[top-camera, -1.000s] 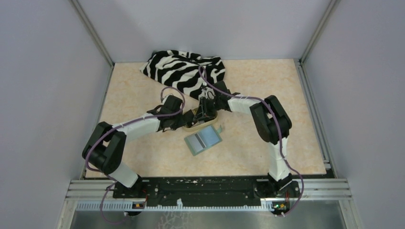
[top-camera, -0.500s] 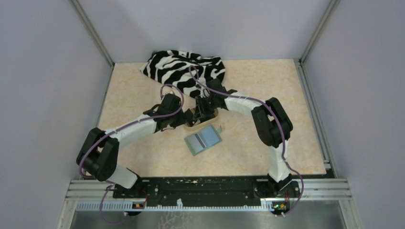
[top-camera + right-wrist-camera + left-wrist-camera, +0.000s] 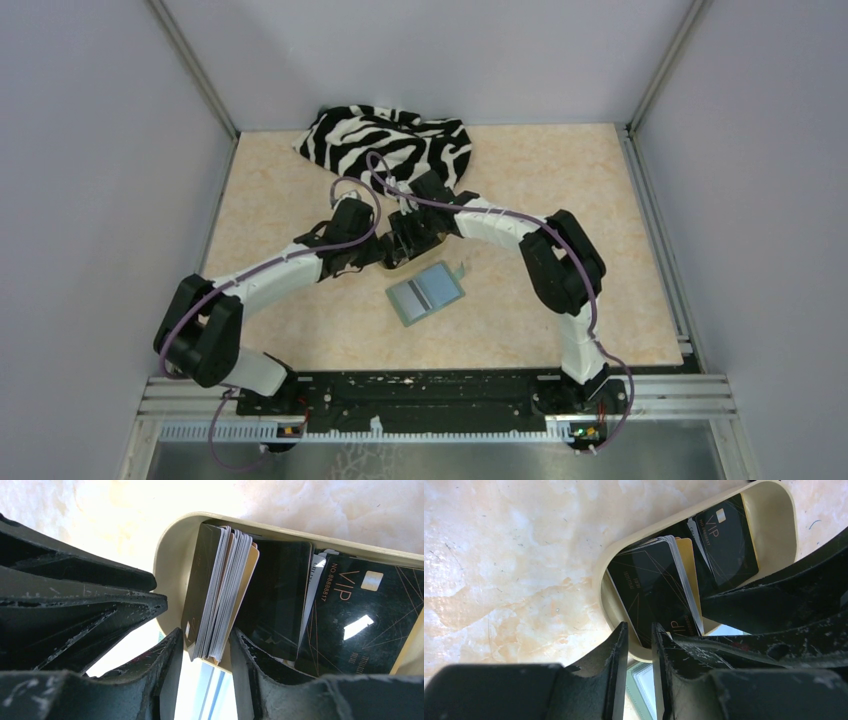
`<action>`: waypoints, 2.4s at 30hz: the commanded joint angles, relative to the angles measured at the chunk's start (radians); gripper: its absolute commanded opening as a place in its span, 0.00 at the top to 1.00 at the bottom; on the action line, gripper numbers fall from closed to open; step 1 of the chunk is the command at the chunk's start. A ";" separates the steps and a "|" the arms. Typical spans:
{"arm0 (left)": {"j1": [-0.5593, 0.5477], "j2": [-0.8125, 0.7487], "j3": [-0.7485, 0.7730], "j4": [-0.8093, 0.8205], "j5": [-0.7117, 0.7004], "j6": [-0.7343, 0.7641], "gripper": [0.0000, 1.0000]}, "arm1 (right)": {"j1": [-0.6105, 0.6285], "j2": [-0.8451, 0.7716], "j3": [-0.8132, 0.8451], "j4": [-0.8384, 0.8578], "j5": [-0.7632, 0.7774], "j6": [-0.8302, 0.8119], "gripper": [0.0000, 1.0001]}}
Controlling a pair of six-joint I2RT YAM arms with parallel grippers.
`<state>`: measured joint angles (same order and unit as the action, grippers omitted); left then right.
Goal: Put the credit cards into the card holder
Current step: Pick up the credit card from the storage box.
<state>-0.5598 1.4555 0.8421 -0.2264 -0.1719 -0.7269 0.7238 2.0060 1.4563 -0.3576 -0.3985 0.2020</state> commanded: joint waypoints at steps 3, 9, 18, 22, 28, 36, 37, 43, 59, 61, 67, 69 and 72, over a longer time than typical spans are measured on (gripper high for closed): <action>0.013 0.022 -0.009 0.007 -0.006 0.030 0.71 | -0.015 0.018 0.036 0.042 -0.154 0.057 0.57; 0.015 0.027 -0.014 0.016 0.003 0.032 0.72 | -0.061 0.046 -0.014 0.161 -0.312 0.182 0.53; 0.019 0.033 -0.022 0.025 0.011 0.031 0.74 | -0.070 0.091 -0.017 0.171 -0.323 0.201 0.52; 0.020 0.037 -0.030 0.039 0.023 0.031 0.74 | -0.069 0.111 -0.013 0.172 -0.336 0.206 0.52; 0.020 0.027 -0.037 0.042 0.035 0.032 0.75 | -0.077 0.123 -0.020 0.204 -0.392 0.236 0.53; 0.021 -0.021 -0.053 0.054 0.048 0.048 0.74 | -0.149 0.065 -0.047 0.255 -0.465 0.281 0.58; 0.022 -0.022 -0.051 0.055 0.051 0.050 0.74 | -0.156 0.060 -0.050 0.266 -0.475 0.287 0.59; 0.022 -0.032 -0.048 0.052 0.060 0.056 0.74 | -0.171 0.058 -0.056 0.266 -0.491 0.287 0.61; 0.024 -0.106 -0.065 0.046 0.076 0.078 0.74 | -0.207 0.044 -0.042 0.173 -0.363 0.223 0.80; 0.024 -0.122 -0.074 0.056 0.086 0.089 0.74 | -0.208 0.037 -0.039 0.158 -0.340 0.210 0.84; 0.024 -0.215 -0.129 0.137 0.134 0.125 0.64 | -0.213 0.000 -0.034 0.113 -0.270 0.156 0.99; 0.024 -0.265 -0.166 0.188 0.151 0.130 0.52 | -0.214 -0.017 -0.034 0.103 -0.251 0.137 1.00; 0.025 -0.360 -0.253 0.308 0.167 0.121 0.24 | -0.215 -0.049 -0.038 0.088 -0.232 0.105 1.00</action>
<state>-0.5407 1.2007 0.6708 -0.0906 -0.0486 -0.6216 0.5194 2.0647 1.3987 -0.2600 -0.6708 0.3706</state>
